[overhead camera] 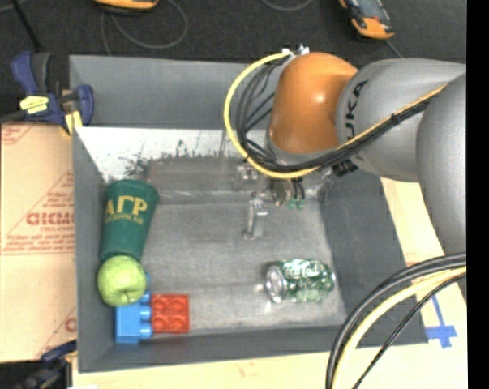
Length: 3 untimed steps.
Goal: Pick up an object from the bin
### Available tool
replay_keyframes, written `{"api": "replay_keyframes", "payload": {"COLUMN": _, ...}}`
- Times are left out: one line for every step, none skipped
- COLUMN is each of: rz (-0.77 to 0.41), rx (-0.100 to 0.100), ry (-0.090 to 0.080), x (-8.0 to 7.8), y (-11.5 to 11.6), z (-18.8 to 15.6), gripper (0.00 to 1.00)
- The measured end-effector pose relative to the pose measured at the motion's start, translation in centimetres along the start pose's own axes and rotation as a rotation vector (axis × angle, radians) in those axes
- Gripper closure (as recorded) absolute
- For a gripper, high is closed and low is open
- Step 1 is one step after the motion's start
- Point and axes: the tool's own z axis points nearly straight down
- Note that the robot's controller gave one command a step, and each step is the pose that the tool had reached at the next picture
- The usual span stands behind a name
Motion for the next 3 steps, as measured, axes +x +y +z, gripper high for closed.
{"api": "replay_keyframes", "payload": {"rz": 0.0, "rx": 0.0, "ry": 0.0, "x": 0.0, "y": 0.0, "z": 0.0, "gripper": 0.0}}
{"api": "replay_keyframes", "payload": {"rz": -0.024, "rx": 0.003, "ry": -0.003, "x": 3.8, "y": -1.9, "z": 1.5, "gripper": 0.0}}
{"api": "replay_keyframes", "payload": {"rz": 0.014, "rx": 0.001, "ry": 0.011, "x": 5.6, "y": -3.6, "z": 1.1, "gripper": 0.0}}
